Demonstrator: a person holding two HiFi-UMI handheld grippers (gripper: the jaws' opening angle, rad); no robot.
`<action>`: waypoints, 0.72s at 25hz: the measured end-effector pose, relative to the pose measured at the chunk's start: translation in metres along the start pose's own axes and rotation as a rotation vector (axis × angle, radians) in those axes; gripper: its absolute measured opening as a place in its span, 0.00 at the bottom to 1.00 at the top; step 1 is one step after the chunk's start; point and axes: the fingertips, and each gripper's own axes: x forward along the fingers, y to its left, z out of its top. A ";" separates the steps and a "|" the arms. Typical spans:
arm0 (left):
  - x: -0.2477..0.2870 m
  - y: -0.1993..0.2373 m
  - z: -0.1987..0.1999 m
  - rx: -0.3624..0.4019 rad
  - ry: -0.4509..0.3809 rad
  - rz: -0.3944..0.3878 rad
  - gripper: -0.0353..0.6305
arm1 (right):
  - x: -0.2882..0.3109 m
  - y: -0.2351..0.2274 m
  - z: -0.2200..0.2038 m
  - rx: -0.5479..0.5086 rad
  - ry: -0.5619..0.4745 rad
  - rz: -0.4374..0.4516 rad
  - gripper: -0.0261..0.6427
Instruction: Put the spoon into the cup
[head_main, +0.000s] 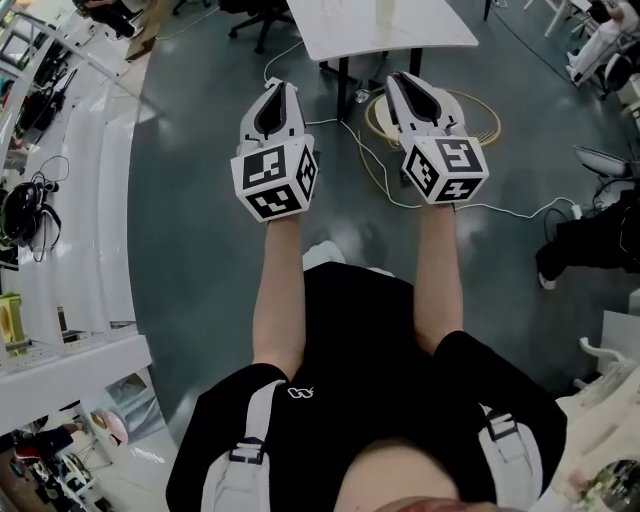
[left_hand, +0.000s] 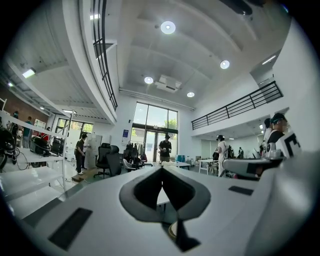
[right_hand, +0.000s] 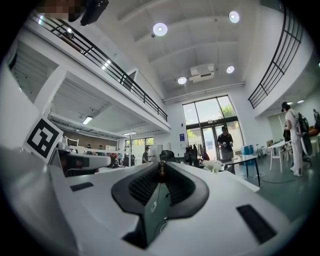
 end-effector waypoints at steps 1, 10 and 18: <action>0.003 0.001 0.000 -0.005 -0.002 -0.001 0.08 | 0.001 -0.001 0.001 -0.003 0.000 0.000 0.11; 0.041 0.005 -0.005 -0.017 -0.013 -0.024 0.08 | 0.011 -0.030 -0.009 0.010 -0.013 -0.031 0.11; 0.131 0.015 0.001 0.007 -0.053 -0.091 0.08 | 0.073 -0.089 -0.007 0.028 -0.084 -0.091 0.11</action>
